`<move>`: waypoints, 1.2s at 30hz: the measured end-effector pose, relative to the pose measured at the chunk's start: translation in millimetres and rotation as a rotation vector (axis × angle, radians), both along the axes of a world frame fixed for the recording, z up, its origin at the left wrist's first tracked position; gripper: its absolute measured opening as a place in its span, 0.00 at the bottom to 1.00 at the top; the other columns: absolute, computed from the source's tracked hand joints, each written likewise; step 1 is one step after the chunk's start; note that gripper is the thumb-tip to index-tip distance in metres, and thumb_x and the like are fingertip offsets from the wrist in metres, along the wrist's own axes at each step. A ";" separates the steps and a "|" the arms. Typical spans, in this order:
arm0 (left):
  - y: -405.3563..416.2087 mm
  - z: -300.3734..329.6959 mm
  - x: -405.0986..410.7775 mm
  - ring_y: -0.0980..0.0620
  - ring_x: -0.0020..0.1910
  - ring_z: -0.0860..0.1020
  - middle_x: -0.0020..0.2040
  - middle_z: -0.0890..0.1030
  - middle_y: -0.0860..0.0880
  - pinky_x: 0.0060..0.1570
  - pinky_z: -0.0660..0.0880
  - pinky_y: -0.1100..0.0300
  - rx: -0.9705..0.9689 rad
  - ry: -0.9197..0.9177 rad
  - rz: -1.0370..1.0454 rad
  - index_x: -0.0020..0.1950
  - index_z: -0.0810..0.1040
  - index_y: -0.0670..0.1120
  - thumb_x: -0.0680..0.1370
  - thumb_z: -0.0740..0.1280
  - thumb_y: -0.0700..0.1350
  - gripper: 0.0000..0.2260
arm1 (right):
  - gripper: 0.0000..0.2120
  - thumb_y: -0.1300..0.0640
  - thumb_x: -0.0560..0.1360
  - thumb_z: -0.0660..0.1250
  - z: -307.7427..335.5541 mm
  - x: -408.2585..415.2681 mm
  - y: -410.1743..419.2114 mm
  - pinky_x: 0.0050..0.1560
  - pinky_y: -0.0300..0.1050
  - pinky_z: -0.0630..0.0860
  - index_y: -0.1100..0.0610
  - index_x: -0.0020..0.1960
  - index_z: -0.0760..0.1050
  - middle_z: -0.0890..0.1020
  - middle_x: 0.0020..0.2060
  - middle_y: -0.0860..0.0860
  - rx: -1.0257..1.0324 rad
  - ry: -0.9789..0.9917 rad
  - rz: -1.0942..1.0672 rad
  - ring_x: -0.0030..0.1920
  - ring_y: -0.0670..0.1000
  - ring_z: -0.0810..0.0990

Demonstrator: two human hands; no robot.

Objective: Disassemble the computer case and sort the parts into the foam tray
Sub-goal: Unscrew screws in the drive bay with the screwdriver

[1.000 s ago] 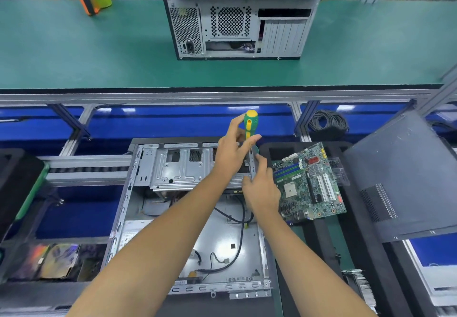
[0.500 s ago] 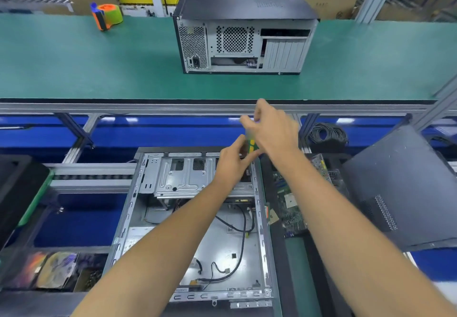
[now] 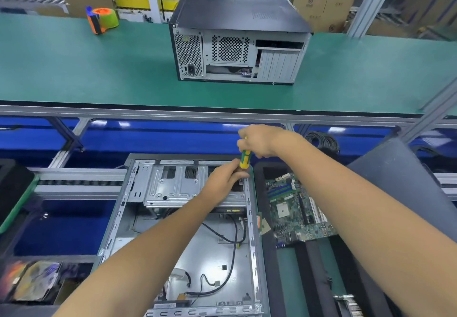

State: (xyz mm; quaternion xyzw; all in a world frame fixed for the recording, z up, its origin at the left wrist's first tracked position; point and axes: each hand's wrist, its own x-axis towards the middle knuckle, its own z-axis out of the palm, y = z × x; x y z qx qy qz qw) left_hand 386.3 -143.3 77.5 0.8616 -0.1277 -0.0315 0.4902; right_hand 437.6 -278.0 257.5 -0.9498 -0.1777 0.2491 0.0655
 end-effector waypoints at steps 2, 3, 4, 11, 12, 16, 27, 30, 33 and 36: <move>1.5 -5.9 0.0 0.54 0.57 0.82 0.54 0.86 0.54 0.62 0.77 0.47 -0.005 0.002 0.018 0.47 0.73 0.63 0.83 0.66 0.43 0.13 | 0.07 0.51 0.81 0.59 1.6 0.7 -5.3 0.38 0.46 0.70 0.52 0.47 0.71 0.80 0.36 0.54 0.032 0.043 0.031 0.32 0.54 0.75; 2.3 -8.0 0.6 0.56 0.57 0.82 0.53 0.86 0.55 0.63 0.77 0.48 -0.006 0.002 0.031 0.47 0.74 0.63 0.83 0.67 0.42 0.14 | 0.07 0.51 0.81 0.59 1.4 1.4 -7.1 0.38 0.47 0.69 0.52 0.46 0.69 0.81 0.38 0.54 0.044 0.046 0.058 0.33 0.55 0.75; 3.1 -10.5 1.5 0.58 0.56 0.82 0.52 0.86 0.56 0.63 0.77 0.51 -0.010 0.005 0.033 0.48 0.77 0.62 0.82 0.68 0.41 0.13 | 0.06 0.52 0.81 0.60 1.1 2.1 -8.0 0.38 0.47 0.68 0.53 0.47 0.68 0.80 0.39 0.52 0.047 0.031 0.104 0.35 0.55 0.74; 5.5 -15.4 2.5 0.63 0.50 0.80 0.49 0.84 0.58 0.51 0.73 0.71 0.017 -0.002 0.040 0.53 0.79 0.47 0.79 0.73 0.47 0.06 | 0.09 0.67 0.76 0.60 5.4 0.8 1.0 0.46 0.59 0.76 0.57 0.52 0.73 0.73 0.49 0.57 -0.007 0.108 0.352 0.41 0.58 0.72; 4.9 -14.7 1.5 0.62 0.50 0.80 0.48 0.84 0.58 0.50 0.73 0.70 0.047 -0.016 0.036 0.52 0.78 0.48 0.79 0.73 0.47 0.06 | 0.10 0.68 0.76 0.60 6.2 0.3 0.3 0.45 0.59 0.76 0.57 0.52 0.74 0.73 0.48 0.55 -0.001 0.121 0.358 0.41 0.58 0.72; 1.4 -10.7 -1.0 0.57 0.45 0.76 0.45 0.78 0.55 0.48 0.74 0.57 0.147 -0.057 0.035 0.51 0.76 0.49 0.80 0.71 0.48 0.06 | 0.09 0.52 0.77 0.67 1.0 -4.3 0.1 0.34 0.48 0.65 0.54 0.53 0.69 0.74 0.39 0.49 -0.076 -0.063 0.314 0.39 0.54 0.71; -2.9 -8.6 3.5 0.49 0.50 0.70 0.42 0.76 0.54 0.51 0.69 0.52 0.261 -0.055 0.048 0.46 0.74 0.47 0.78 0.72 0.40 0.08 | 0.04 0.57 0.77 0.63 3.8 3.0 -9.4 0.39 0.50 0.68 0.51 0.44 0.70 0.76 0.39 0.45 -0.086 -0.099 0.305 0.41 0.52 0.77; -1.3 -9.9 2.2 0.51 0.48 0.69 0.40 0.73 0.59 0.49 0.66 0.53 0.269 -0.096 0.037 0.45 0.72 0.50 0.78 0.73 0.41 0.10 | 0.08 0.65 0.72 0.65 -2.3 2.2 -16.1 0.41 0.53 0.72 0.53 0.42 0.79 0.75 0.45 0.52 0.055 -0.070 0.314 0.43 0.42 0.72; -0.6 -9.8 0.9 0.52 0.47 0.68 0.41 0.74 0.58 0.49 0.65 0.54 0.262 -0.124 0.025 0.46 0.72 0.49 0.79 0.72 0.41 0.09 | 0.14 0.63 0.73 0.68 -7.7 4.1 -20.8 0.42 0.54 0.73 0.51 0.56 0.76 0.73 0.44 0.51 0.079 -0.039 0.295 0.45 0.47 0.74; -1.6 -6.5 0.0 0.50 0.48 0.69 0.43 0.76 0.53 0.51 0.66 0.52 0.283 -0.114 0.014 0.46 0.72 0.49 0.80 0.70 0.41 0.08 | 0.11 0.55 0.78 0.65 -12.0 6.3 -23.7 0.39 0.53 0.69 0.51 0.59 0.69 0.78 0.43 0.56 0.168 -0.029 0.271 0.39 0.54 0.74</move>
